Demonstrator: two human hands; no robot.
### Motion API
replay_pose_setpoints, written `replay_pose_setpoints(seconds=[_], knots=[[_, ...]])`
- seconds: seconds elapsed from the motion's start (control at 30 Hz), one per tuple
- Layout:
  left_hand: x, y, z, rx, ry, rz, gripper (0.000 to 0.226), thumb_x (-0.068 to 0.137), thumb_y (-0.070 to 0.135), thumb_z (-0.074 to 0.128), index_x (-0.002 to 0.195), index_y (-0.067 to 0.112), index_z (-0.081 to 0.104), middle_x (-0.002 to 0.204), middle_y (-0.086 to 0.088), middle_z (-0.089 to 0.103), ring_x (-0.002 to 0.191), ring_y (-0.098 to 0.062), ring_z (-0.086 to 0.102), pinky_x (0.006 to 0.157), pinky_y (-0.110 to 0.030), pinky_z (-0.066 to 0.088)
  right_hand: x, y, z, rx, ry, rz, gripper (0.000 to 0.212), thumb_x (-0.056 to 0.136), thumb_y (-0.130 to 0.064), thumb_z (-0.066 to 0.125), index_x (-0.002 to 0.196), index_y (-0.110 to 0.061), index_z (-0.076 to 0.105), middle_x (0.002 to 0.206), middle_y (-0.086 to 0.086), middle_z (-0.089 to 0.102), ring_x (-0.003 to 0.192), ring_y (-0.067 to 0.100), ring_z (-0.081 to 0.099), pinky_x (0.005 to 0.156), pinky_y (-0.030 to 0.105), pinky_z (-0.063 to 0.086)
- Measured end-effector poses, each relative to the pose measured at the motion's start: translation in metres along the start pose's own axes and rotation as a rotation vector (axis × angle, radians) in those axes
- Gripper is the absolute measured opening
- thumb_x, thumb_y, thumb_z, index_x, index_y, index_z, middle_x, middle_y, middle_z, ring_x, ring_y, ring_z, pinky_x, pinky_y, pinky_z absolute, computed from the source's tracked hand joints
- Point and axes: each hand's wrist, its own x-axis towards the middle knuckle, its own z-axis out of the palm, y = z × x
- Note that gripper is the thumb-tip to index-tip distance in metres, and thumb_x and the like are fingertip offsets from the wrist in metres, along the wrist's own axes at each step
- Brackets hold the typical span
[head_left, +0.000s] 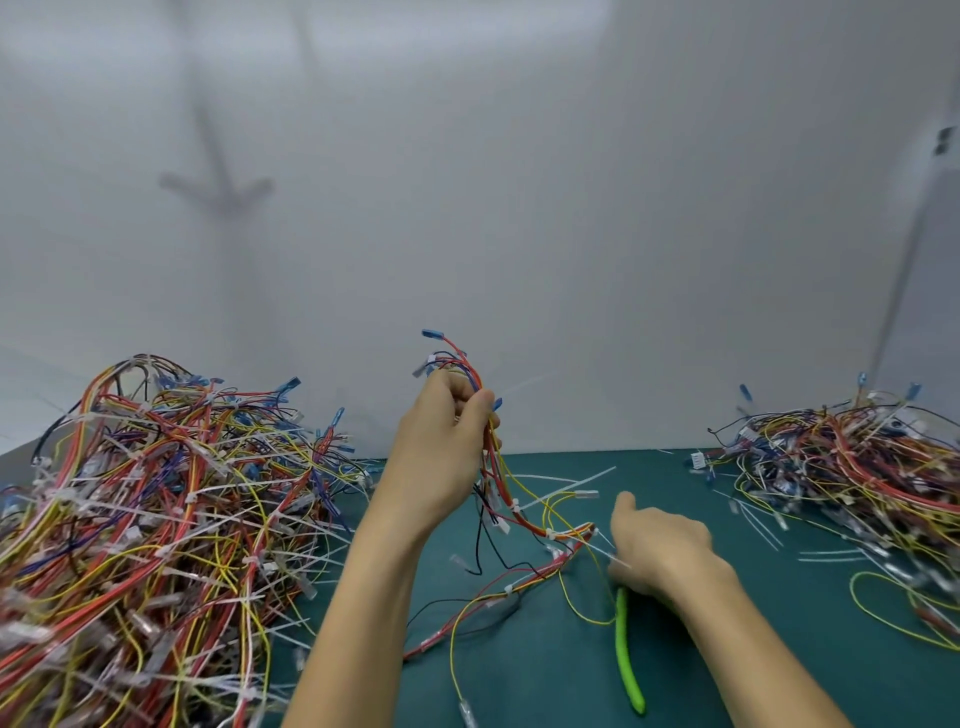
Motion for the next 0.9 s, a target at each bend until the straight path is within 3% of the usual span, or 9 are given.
replay_pose_setpoints(seconds=[0.13,0.2,0.3,0.43,0.6,0.7,0.83,0.9], knots=[[0.001,-0.002,-0.003,0.072,0.043,-0.011,0.02,0.101,0.024,0.049,0.095,0.005,0.051,0.068,0.006,0.056,0.054,-0.004,0.051,0.06,-0.031,0.042,-0.004,-0.005,-0.003,0.064,-0.1,0.013,0.085,0.081,-0.063,0.066,0.136,-0.009,0.03,0.133,0.004,0.059,0.122,0.027,0.058,0.082,0.036,0.039],[0.002,-0.004,-0.007,0.099,0.075,-0.011,0.02,0.1,0.024,0.049,0.094,0.005,0.049,0.062,0.006,0.05,0.056,-0.013,0.045,0.058,-0.033,0.037,-0.007,0.0,-0.007,0.009,-0.174,0.035,0.084,0.076,-0.069,0.067,0.134,-0.015,0.04,0.132,0.0,0.059,0.122,0.024,0.058,0.084,0.034,0.04],[0.003,-0.006,-0.011,0.073,0.118,-0.018,0.017,0.1,0.023,0.05,0.092,0.008,0.047,0.065,0.003,0.052,0.06,-0.019,0.046,0.061,-0.035,0.039,-0.007,0.007,-0.011,-0.053,-0.23,0.002,0.052,0.076,-0.066,0.068,0.108,-0.027,0.057,0.12,-0.003,0.06,0.115,0.024,0.059,0.087,0.033,0.043],[0.004,-0.005,-0.013,0.039,0.109,-0.006,0.015,0.099,0.022,0.051,0.089,0.011,0.048,0.065,0.003,0.054,0.061,-0.011,0.051,0.062,-0.033,0.037,-0.006,0.002,-0.009,-0.022,-0.204,-0.05,0.038,0.078,-0.052,0.068,0.075,-0.022,0.046,0.086,-0.006,0.052,0.09,0.024,0.054,0.08,0.03,0.044],[0.002,-0.004,-0.013,0.052,0.057,0.009,0.015,0.098,0.021,0.051,0.09,0.009,0.053,0.065,0.007,0.056,0.058,-0.008,0.05,0.059,-0.03,0.039,0.002,0.002,-0.001,0.126,-0.112,-0.067,0.029,0.082,-0.043,0.06,0.071,-0.021,0.045,0.078,-0.005,0.048,0.086,0.023,0.054,0.065,0.027,0.039],[0.002,-0.002,-0.015,-0.029,0.054,-0.028,0.016,0.1,0.02,0.051,0.091,0.008,0.055,0.063,0.01,0.055,0.055,-0.008,0.046,0.054,-0.019,0.04,0.01,0.013,0.004,0.258,-0.091,-0.071,0.028,0.088,-0.038,0.054,0.071,-0.019,0.042,0.076,-0.002,0.046,0.079,0.023,0.05,0.054,0.028,0.033],[0.002,-0.002,-0.022,-0.158,0.076,-0.064,0.014,0.1,0.019,0.052,0.089,0.012,0.056,0.072,0.0,0.058,0.061,-0.015,0.046,0.069,-0.035,0.042,0.022,0.026,0.01,0.507,-0.054,-0.122,0.033,0.095,-0.034,0.045,0.069,-0.019,0.032,0.067,-0.001,0.032,0.061,0.018,0.029,0.054,0.033,0.023],[0.003,-0.003,-0.027,-0.172,0.114,-0.054,0.013,0.099,0.02,0.054,0.091,0.01,0.059,0.07,0.002,0.06,0.06,-0.014,0.046,0.069,-0.035,0.043,0.023,0.027,0.008,0.749,-0.02,-0.126,0.024,0.098,-0.029,0.043,0.078,-0.016,0.04,0.074,0.002,0.034,0.066,0.018,0.032,0.056,0.031,0.033]])
